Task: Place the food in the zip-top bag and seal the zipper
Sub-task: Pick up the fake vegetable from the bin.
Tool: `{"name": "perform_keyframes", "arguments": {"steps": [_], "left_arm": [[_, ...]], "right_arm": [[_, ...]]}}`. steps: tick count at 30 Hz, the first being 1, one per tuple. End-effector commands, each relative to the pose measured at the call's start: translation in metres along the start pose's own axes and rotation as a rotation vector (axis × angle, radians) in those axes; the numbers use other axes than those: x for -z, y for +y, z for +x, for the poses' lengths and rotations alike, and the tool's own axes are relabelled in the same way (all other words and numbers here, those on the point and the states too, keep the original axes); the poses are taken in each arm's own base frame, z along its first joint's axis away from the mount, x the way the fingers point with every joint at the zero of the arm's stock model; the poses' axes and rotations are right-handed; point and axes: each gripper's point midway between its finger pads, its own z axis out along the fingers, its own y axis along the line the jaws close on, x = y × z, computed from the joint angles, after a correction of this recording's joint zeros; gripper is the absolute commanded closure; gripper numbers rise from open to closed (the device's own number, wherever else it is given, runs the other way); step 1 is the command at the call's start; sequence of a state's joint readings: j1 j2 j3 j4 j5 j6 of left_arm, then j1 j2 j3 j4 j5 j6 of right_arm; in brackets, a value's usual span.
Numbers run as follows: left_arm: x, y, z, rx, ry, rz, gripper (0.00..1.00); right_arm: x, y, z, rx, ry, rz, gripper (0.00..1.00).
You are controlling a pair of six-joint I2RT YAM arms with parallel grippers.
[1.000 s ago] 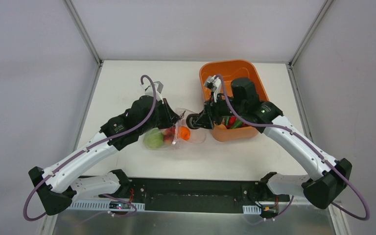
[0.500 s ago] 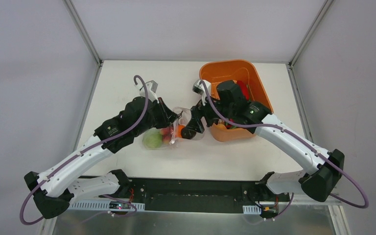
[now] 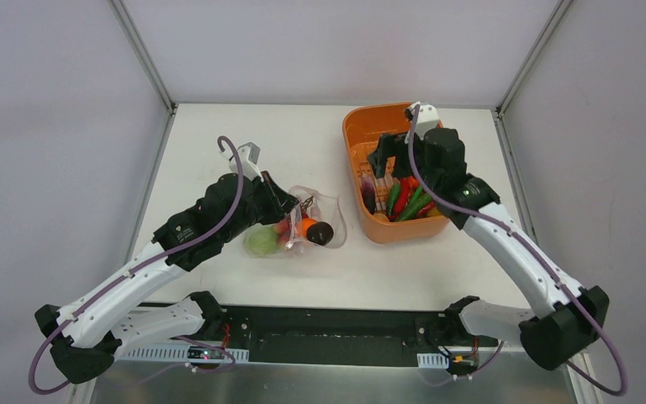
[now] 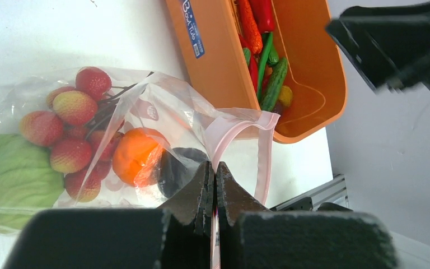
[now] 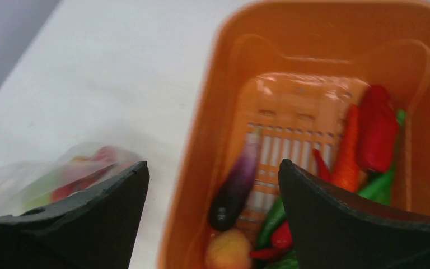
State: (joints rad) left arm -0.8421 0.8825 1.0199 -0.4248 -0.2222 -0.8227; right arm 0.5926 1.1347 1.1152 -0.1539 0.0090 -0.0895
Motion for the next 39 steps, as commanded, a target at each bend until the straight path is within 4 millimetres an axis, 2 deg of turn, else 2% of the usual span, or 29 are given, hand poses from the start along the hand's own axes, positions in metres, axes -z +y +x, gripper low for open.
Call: {"name": "perform_keyframes", "arguments": {"steps": [1,3,7,12,17,22,29,32,35,39], "left_arm": [[-0.001,-0.002,-0.011,-0.007,-0.038,-0.003,1.00],[-0.002,-0.001,-0.009,-0.018,-0.029,-0.009,1.00],[-0.004,0.003,-0.007,-0.036,-0.021,-0.023,1.00],[-0.004,0.005,-0.008,-0.056,-0.024,-0.039,1.00],[0.000,0.012,-0.010,-0.082,-0.025,-0.070,1.00],[0.002,0.019,-0.011,-0.089,-0.037,-0.095,1.00],[-0.001,0.018,-0.011,-0.097,-0.034,-0.098,1.00],[-0.001,0.017,-0.009,-0.098,-0.023,-0.093,1.00],[-0.001,0.019,-0.010,-0.092,-0.032,-0.099,1.00],[-0.001,0.017,-0.011,-0.091,-0.032,-0.093,1.00]], "right_arm": [[-0.019,-0.084,0.025,-0.172,0.117,0.305,0.13],[-0.025,-0.115,0.042,-0.204,0.177,0.413,0.12],[-0.041,-0.156,0.069,-0.212,0.258,0.554,0.12],[-0.071,-0.199,0.074,-0.176,0.253,0.704,0.18],[-0.093,-0.229,0.076,-0.196,0.282,0.751,0.25],[-0.103,-0.251,0.088,-0.242,0.283,0.799,0.29],[-0.116,-0.242,0.141,-0.318,0.326,0.724,0.40],[-0.119,-0.230,0.165,-0.321,0.415,0.648,0.46],[-0.120,-0.223,0.170,-0.329,0.436,0.609,0.56],[-0.119,-0.208,0.154,-0.332,0.395,0.523,0.72]]}}
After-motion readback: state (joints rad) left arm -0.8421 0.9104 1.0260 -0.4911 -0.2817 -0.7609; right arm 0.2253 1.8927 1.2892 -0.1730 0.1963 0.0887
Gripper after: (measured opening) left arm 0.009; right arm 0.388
